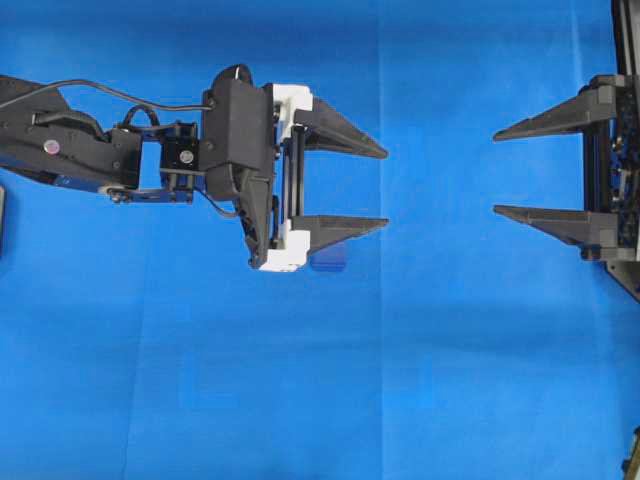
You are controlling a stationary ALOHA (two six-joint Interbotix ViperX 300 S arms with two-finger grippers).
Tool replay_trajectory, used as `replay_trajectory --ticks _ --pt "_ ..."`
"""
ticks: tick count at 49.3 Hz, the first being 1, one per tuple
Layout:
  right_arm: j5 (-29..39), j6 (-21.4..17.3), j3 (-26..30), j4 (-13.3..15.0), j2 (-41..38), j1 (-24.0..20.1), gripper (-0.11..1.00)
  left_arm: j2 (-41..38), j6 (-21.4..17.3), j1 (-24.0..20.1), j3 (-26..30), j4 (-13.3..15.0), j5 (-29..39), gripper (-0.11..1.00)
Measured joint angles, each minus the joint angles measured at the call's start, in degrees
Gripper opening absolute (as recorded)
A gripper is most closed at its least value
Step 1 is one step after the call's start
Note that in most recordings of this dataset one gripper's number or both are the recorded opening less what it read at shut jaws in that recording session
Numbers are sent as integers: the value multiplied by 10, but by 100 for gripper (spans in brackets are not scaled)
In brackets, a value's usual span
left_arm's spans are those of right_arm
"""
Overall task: Handover the blue block to the right arm after grasping it with the left arm, then place it in the designated position.
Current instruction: 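Rotate the left gripper downward and position it above the cube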
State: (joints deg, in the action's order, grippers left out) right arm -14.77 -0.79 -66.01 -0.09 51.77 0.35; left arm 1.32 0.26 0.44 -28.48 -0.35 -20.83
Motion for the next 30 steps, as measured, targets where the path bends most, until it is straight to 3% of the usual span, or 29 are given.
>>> replay_trajectory --ticks 11,30 --pt "0 0 0 -1 0 0 97 0 3 0 24 0 105 92" --pt "4 -1 0 0 -1 0 97 -60 1 15 164 0 488 92"
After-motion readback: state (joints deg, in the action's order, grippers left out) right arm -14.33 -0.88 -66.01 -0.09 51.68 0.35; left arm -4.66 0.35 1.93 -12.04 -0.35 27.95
